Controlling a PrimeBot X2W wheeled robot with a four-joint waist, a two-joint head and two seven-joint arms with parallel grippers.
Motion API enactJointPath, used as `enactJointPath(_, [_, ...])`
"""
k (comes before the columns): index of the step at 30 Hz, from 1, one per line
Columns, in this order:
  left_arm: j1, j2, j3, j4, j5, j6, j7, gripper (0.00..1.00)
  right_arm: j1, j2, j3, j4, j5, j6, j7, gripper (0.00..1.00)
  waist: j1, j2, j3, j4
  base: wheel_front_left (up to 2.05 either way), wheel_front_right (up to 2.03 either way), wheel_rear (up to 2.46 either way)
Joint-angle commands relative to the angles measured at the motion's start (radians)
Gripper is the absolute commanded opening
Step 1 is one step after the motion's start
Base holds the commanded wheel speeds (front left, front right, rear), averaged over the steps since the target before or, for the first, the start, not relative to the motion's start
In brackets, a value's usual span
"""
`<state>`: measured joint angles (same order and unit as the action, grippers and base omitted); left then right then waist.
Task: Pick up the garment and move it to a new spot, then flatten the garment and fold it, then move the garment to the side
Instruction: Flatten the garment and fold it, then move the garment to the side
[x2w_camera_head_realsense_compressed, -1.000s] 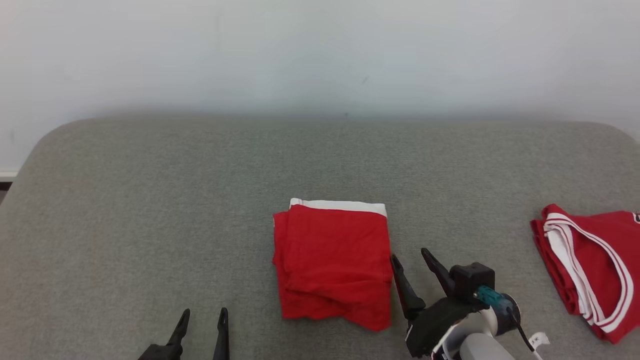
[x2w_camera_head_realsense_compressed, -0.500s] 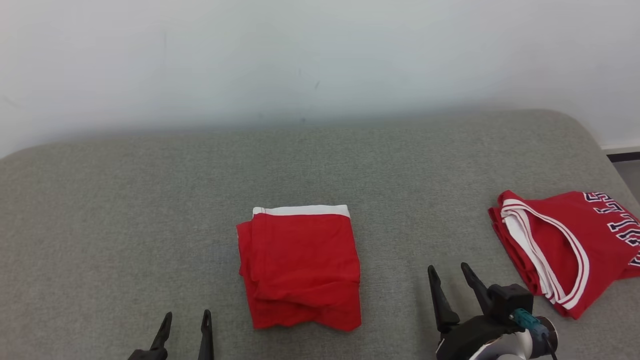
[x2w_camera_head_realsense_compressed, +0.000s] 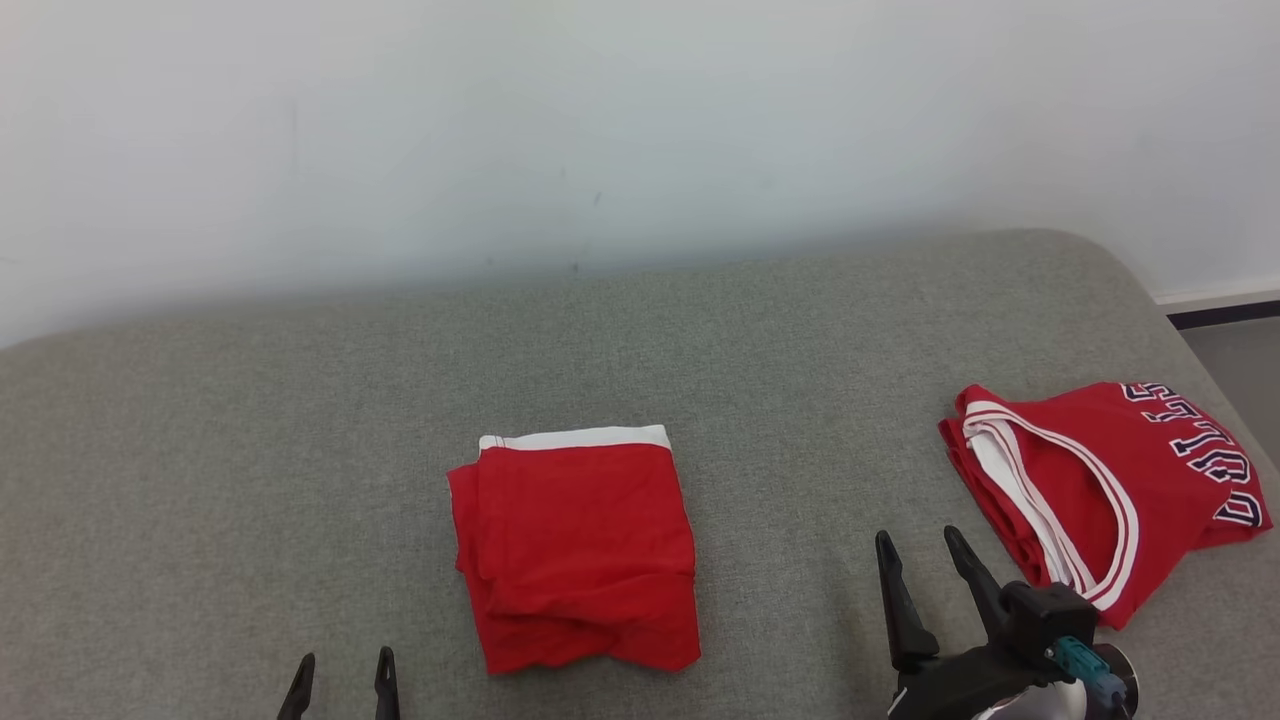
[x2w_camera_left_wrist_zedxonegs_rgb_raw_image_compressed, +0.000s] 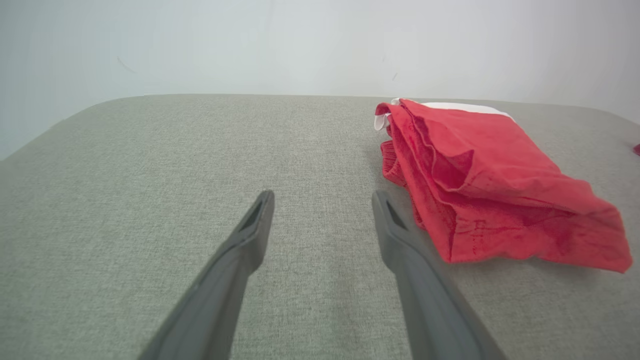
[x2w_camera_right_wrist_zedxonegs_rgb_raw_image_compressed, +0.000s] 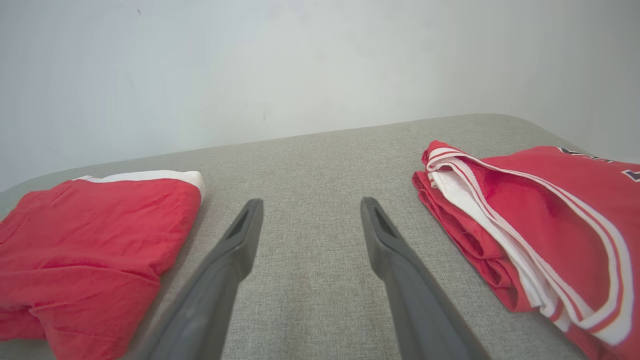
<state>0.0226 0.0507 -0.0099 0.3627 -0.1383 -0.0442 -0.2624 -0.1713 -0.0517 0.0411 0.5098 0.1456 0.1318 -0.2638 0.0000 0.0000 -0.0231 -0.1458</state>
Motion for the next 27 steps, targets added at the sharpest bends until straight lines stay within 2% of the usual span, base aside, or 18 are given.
enactJointPath(1, [0.017,-0.001,0.002,-0.007,0.011,-0.002,-0.003,1.0,0.015,0.002,0.003,-0.007,0.008,-0.003,0.0,1.0,0.0,0.0,-0.002,0.003,0.0,0.0,0.0])
enactJointPath(27, [0.039,0.0,-0.005,-0.022,0.007,-0.002,-0.003,1.0,0.033,0.002,0.005,-0.013,0.03,-0.003,0.0,1.0,0.0,0.0,-0.003,0.027,0.0,0.0,0.0])
